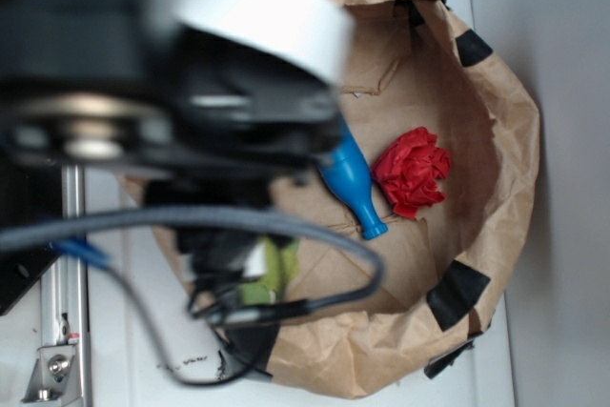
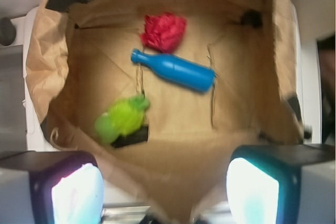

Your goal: Grab the blue bottle.

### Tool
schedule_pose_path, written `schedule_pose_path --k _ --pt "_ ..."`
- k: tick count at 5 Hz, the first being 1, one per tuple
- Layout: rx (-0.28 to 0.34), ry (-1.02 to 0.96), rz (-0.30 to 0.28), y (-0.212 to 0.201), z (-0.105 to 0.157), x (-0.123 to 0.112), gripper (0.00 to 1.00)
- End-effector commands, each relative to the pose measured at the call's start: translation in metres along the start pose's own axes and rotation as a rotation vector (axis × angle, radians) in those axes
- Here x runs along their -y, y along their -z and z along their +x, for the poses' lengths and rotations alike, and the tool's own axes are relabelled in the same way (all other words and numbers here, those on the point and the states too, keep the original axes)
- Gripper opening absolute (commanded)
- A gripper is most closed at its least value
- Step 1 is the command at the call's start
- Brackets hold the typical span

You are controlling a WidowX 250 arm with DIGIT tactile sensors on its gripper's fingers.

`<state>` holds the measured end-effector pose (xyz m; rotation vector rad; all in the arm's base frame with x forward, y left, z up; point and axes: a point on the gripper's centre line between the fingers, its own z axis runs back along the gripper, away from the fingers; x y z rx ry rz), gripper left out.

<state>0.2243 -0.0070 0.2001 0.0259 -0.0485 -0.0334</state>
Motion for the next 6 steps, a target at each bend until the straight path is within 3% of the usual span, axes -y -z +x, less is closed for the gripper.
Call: schedule_pose_path --k 1,3,5,6 --pt "0.111 0.368 -0.027 -0.011 0.027 -0.016 1.00" --pt "0.105 0.766 -0.009 0.006 0.044 -0.016 1.00" --pt "0.151 1.009 -0.170 0.026 0.052 -0.011 1.00" --pt "0.188 1.057 -0.193 0.045 0.051 -0.006 1.00"
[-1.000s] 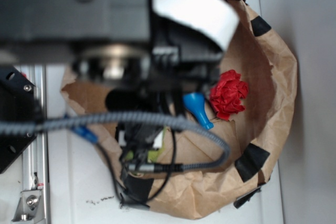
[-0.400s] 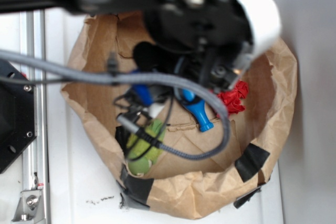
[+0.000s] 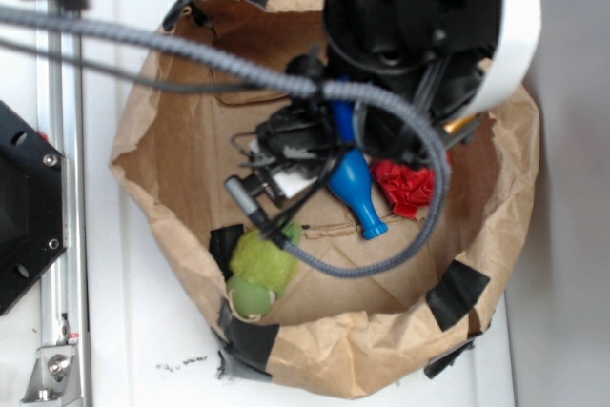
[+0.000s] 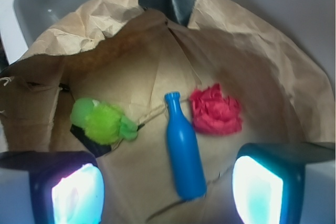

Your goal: Grab the blue bottle.

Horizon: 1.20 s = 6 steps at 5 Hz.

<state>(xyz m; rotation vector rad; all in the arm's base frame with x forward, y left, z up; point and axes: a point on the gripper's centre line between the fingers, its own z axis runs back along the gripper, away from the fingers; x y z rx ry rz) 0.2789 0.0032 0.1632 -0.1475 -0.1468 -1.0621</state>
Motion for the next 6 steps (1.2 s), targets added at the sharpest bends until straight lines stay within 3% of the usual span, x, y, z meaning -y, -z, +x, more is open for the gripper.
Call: schedule_pose_path --k 1,2,6 --pt "0.030 0.058 0.051 0.032 -0.001 0.001 1.00" --pt "-0.004 0.071 0.039 0.054 -0.008 -0.001 1.00" --pt "0.007 0.105 0.053 0.083 -0.010 0.005 1.00"
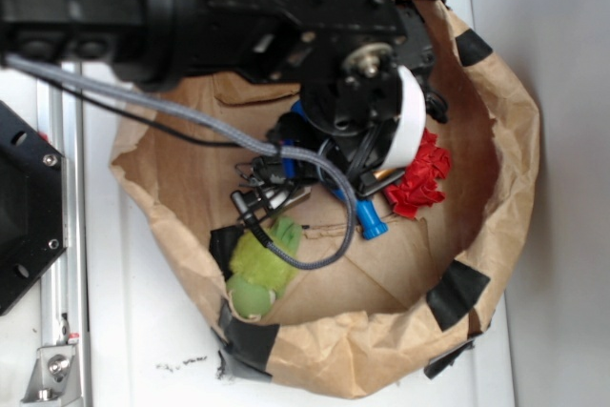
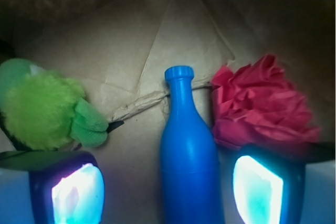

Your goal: Grab the blue bottle.

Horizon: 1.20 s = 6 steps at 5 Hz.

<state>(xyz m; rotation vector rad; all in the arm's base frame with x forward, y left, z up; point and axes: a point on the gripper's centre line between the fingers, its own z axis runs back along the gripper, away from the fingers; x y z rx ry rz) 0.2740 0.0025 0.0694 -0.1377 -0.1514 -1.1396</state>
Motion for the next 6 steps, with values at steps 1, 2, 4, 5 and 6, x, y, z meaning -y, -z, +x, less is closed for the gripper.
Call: schedule_pose_path --k 1,2,4,5,6 --pt "0.009 0.027 0.051 -0.009 0.010 0.004 1.00" --pt "0.009 0.027 0.051 -0.009 0.010 0.004 1.00" --pt "0.009 0.027 0.051 -0.009 0.010 0.004 1.00" --pt "-0.004 0.014 0.057 0.015 0.005 -0.005 1.00" --pt "0.000 0.017 0.046 0.028 -0.001 -0.011 1.00"
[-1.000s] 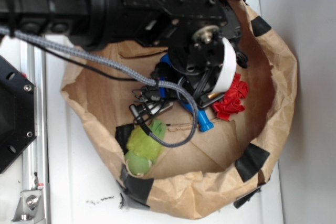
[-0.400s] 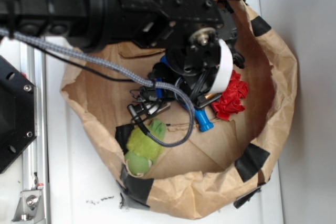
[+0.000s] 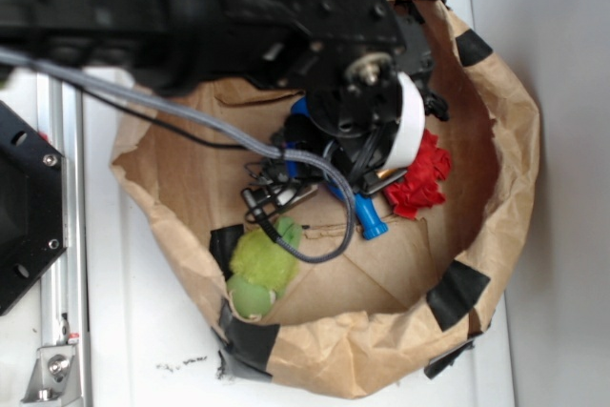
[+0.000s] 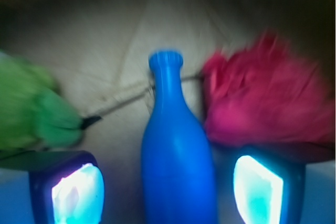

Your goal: Grab the blue bottle.

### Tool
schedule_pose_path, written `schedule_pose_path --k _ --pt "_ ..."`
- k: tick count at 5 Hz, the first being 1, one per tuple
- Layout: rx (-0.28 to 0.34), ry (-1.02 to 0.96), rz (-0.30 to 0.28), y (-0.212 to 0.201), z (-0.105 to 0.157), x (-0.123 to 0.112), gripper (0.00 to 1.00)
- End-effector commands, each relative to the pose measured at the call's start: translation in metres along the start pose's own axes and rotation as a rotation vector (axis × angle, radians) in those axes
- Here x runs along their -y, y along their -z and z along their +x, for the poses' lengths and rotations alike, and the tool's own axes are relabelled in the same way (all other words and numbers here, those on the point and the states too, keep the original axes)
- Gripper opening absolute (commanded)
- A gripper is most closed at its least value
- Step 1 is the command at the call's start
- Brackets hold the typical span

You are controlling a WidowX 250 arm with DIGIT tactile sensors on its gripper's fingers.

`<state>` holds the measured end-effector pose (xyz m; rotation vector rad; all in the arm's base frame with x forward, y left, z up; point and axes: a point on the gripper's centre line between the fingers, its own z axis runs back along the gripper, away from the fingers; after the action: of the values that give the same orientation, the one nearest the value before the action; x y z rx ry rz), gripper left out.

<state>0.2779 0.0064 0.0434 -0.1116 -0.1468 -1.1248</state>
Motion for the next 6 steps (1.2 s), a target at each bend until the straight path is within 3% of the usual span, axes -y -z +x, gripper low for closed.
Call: schedule_pose_path --k 1,2,6 --pt "0.000 0.040 0.028 0.012 0.007 -0.007 1.00" --pt "-0.050 0.031 0.021 0.027 0.003 -0.012 1.00" --pt "-0.055 0.032 0.020 0.028 0.002 -0.013 1.00"
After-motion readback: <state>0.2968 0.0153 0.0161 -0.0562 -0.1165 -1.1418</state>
